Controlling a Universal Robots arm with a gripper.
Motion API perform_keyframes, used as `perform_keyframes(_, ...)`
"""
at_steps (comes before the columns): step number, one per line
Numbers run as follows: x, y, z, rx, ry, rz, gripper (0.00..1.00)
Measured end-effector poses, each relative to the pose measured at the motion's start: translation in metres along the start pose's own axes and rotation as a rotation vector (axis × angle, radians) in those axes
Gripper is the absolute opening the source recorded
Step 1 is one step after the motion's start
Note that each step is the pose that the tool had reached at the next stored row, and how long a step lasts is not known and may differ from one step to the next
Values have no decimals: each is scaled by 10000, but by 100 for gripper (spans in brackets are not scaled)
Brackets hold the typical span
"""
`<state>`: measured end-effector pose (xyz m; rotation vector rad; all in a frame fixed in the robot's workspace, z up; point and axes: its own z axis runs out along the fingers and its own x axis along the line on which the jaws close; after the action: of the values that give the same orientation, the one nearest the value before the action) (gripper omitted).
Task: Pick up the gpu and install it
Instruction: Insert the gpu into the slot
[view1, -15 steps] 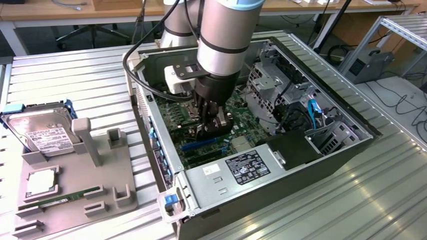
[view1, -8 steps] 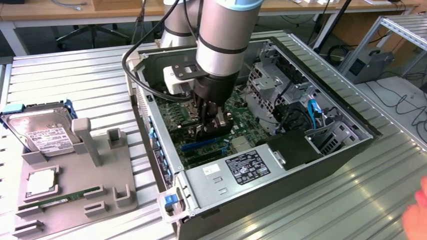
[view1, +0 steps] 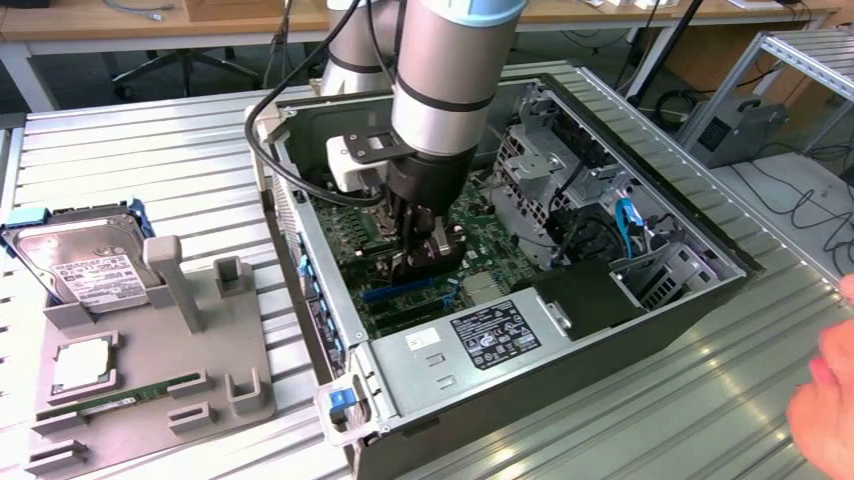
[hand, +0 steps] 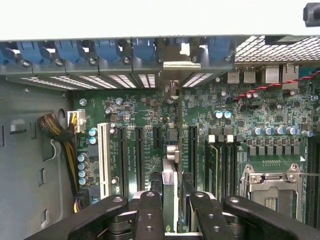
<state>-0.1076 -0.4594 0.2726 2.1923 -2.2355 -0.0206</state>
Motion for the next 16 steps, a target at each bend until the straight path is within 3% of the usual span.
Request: perform_keyframes(16,0,0,80,-1,2,0,26)
